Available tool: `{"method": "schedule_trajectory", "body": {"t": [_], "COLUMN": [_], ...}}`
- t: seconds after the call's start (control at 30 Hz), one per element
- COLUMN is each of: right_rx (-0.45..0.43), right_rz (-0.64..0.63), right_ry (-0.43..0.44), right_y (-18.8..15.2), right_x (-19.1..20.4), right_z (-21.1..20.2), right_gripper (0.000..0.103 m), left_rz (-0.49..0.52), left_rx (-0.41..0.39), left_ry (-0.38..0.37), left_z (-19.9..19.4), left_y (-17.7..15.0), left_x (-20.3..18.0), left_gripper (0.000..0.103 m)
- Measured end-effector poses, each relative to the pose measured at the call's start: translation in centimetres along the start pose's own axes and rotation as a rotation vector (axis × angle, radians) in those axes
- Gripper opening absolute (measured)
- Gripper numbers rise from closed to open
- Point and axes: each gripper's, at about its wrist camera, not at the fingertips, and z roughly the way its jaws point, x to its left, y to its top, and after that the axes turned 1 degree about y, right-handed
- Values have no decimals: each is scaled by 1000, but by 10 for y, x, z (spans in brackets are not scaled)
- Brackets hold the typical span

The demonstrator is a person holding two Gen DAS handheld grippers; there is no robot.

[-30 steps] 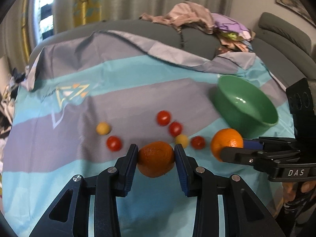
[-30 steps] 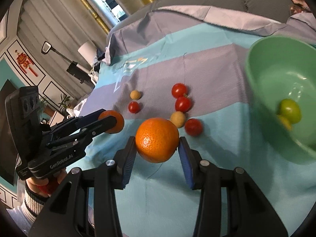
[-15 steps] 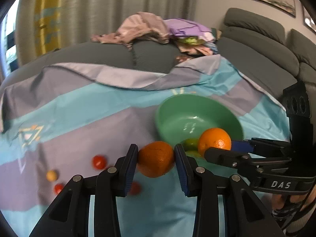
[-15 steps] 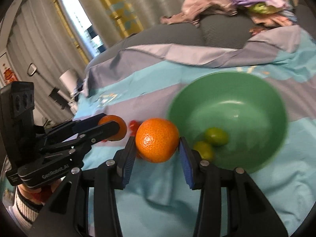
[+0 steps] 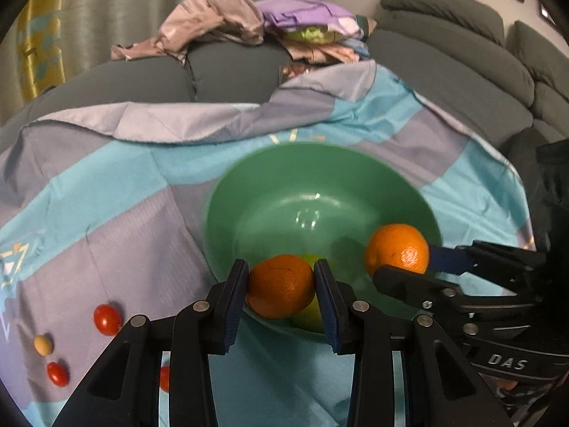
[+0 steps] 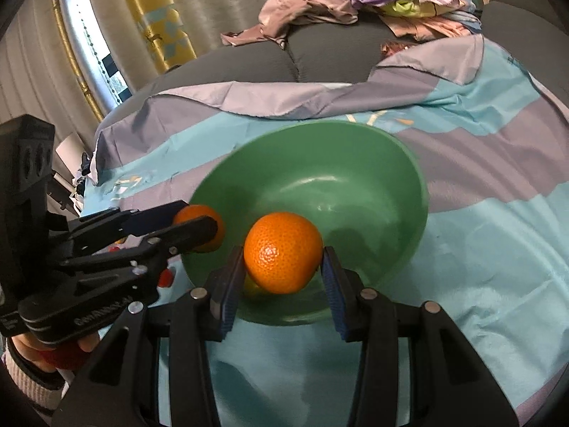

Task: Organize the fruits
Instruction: 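Carry both oranges over the green bowl and open both tools to release them, then withdraw both open tools from the bowl back over the remaining fruit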

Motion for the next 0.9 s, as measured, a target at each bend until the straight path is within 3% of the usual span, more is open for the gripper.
{"method": "schedule_trajectory", "body": {"t": [0.3,0.37,0.67,0.9], "right_rx": [-47,-54,-17,15], "right_rz": [11,19,-16,-83], "right_ry": [-1,5,48,102], "right_y": [-1,-4,-25,-32], "right_x": [-1,-4,8,40], "right_z": [-23,-33,-52,-52], "right_gripper": [53,53,54,55], "left_rz": [-29,-53,-247,-410], "left_rx": [-31,-40,23,72], "left_ry": [33,56,205,262], "left_z": [-25,-39,-104,-141], "left_y": [-8,-17,-109,-169], "left_x": [12,22,83,114], "left_gripper": [39,44,46,46]}}
